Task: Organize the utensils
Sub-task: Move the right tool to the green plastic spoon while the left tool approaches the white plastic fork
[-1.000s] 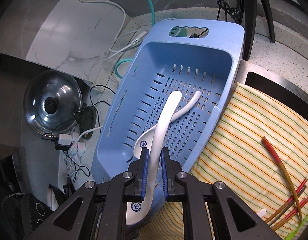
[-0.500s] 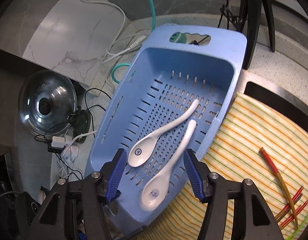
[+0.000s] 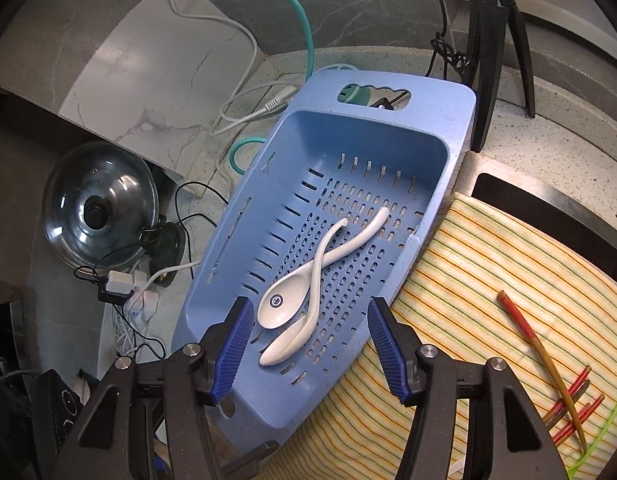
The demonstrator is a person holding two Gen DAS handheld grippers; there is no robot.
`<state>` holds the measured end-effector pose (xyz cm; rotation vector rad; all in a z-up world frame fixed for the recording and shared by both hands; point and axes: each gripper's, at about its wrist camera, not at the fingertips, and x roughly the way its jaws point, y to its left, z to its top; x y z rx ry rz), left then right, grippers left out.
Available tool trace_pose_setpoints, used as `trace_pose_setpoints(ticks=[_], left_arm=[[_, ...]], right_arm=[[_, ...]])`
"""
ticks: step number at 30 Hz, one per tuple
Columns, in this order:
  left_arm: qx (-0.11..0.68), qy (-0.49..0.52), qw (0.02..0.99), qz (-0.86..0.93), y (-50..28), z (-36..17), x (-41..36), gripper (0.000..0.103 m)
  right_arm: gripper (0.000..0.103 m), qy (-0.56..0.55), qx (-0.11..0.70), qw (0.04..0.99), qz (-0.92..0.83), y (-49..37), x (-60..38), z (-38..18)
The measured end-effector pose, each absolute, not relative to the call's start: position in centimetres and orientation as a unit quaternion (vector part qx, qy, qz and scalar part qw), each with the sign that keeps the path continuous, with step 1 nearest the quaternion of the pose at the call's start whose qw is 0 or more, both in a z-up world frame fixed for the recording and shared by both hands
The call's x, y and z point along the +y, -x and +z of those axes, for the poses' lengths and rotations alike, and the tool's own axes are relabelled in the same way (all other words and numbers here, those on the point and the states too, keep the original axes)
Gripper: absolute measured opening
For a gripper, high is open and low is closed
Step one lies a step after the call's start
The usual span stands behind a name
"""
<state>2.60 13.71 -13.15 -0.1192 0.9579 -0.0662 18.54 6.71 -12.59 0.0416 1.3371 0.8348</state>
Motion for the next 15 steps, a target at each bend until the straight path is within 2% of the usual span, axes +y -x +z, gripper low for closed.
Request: trace_pose_setpoints(ticks=[15], left_arm=[[0.442, 0.051, 0.895, -0.038, -1.2, -11.1, 11.7, 0.061]], right_arm=[[0.056, -0.029, 0.565, 0.739, 0.367, -17.5, -0.5, -8.6]])
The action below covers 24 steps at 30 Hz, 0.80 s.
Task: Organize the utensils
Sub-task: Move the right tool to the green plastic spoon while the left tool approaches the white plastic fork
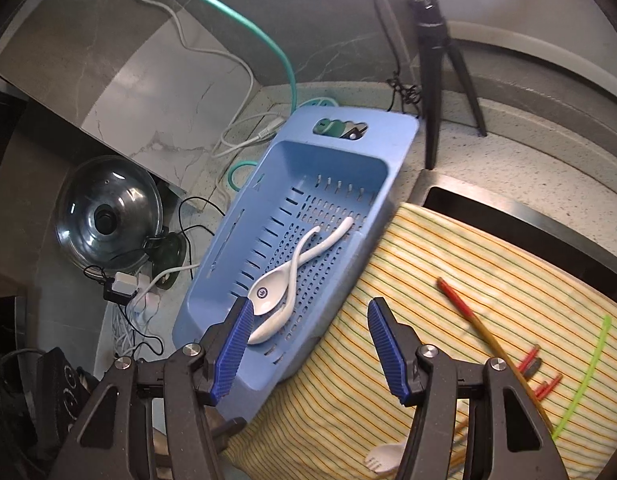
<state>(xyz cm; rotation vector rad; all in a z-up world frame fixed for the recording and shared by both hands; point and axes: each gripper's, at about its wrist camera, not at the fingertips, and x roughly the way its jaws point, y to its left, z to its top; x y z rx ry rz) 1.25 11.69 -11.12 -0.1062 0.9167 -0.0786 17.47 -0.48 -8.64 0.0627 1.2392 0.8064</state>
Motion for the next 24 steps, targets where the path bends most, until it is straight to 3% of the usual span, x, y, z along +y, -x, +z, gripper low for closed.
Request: trace_pose_setpoints(ticks=[11, 19, 24], left_arm=[[0.446, 0.029, 0.892, -0.075, -2.2, -11.1, 7.7, 0.061], [0.465, 0.019, 0.879, -0.107, -3.5, -12.7, 4.8, 0.060], [0.478, 0.025, 0.870, -0.122, -4.2, -13.6, 3.6, 0.056]], right_arm=[[0.056, -0.014, 0.528, 0.783, 0.327, -16.2, -10.6, -6.7], [0.056, -0.090, 0.505, 0.804, 0.301, -16.1, -18.6, -7.0], [0.056, -0.082, 0.512, 0.813, 0.266, -16.3, -21.5, -8.3]])
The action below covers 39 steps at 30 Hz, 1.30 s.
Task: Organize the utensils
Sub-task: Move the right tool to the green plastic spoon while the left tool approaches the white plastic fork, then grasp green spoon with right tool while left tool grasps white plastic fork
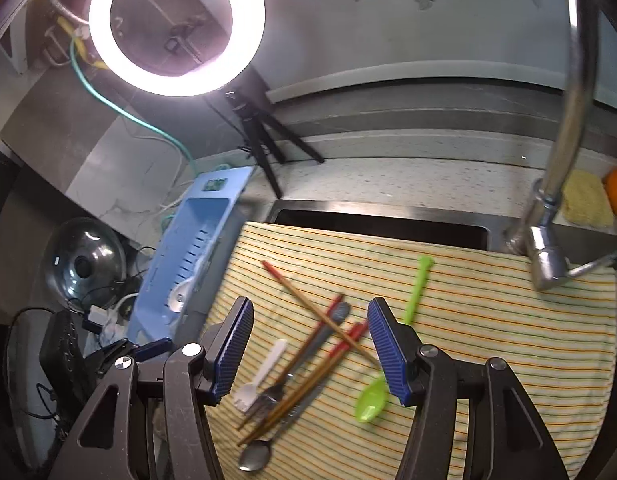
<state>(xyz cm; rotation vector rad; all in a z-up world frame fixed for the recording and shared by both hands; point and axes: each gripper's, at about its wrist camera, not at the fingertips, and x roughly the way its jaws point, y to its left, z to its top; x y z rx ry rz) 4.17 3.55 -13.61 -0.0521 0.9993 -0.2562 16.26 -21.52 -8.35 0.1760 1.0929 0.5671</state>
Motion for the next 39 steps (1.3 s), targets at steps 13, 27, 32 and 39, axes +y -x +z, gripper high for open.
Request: trace_pose_setpoints(ticks=[13, 27, 32, 39], left_arm=[[0.527, 0.025, 0.835, -0.155, -6.4, -16.4, 1.5, 0.031], [0.567, -0.014, 0.806, -0.169, -7.8, -18.3, -0.9, 0.022], [0.575, -0.027, 0.801, -0.166, -8.0, -18.8, -1.5, 0.020], [0.581, -0.047, 0.796, -0.162, -8.9, -19.6, -2.3, 0.016]], right_arm=[[0.054, -0.085, 0.587, 0.777, 0.208, -18.6, -22.7, -14.8], [0.031, -0.081, 0.630, 0.748, 0.191, -20.9, -21.6, -18.3], [0.028, -0.070, 0.639, 0.744, 0.182, -21.1, -21.2, -19.3], [0.025, -0.042, 0.641, 0.745, 0.178, -21.1, -20.6, -19.4]])
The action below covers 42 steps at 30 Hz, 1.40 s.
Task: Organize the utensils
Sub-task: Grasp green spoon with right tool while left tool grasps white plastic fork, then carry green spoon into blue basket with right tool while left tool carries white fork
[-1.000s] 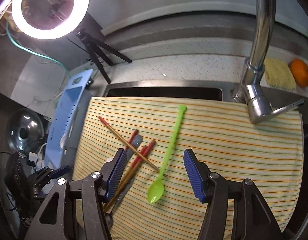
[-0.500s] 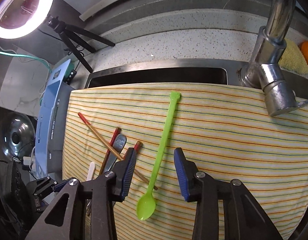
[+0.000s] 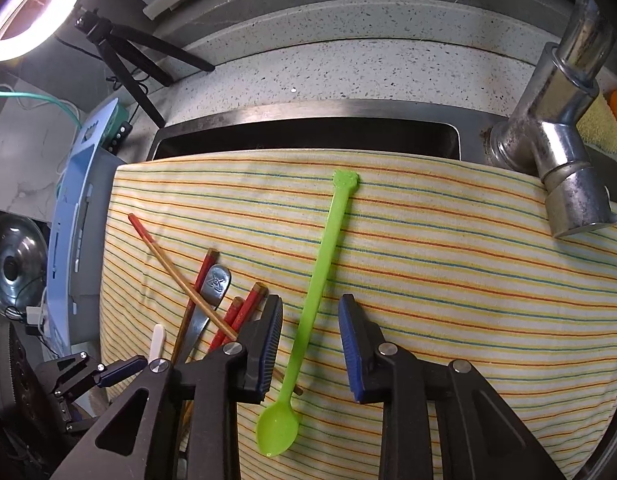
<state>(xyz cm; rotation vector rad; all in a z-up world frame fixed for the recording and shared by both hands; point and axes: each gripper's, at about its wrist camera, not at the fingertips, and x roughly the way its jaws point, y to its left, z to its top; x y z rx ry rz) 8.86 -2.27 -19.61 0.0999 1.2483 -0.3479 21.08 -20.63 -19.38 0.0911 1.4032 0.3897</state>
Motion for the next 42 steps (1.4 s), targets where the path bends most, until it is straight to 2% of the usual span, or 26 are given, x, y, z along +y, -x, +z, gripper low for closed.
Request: trace_pose_setpoints(ticks=[3, 14, 29, 42], left_arm=[[0.581, -0.058, 0.796, -0.157, -9.4, -19.7, -2.7, 0.009], [0.574, -0.030, 0.804, -0.156, -9.8, -20.0, -1.6, 0.009], [0.546, 0.022, 0.825, -0.139, -7.4, -17.7, 2.1, 0.009], [0.505, 0.030, 0.856, -0.109, -6.5, -13.4, 7.1, 0.009]], right_arm=[[0.022, -0.021, 0.641, 0.747, 0.175, -21.1, -20.1, -19.4], [0.006, -0.023, 0.642, 0.746, 0.175, -20.6, -20.5, -19.4], [0.006, -0.101, 0.617, 0.755, 0.196, -18.5, -22.2, -16.6], [0.006, -0.103, 0.577, 0.762, 0.276, -17.0, -14.7, -10.6]])
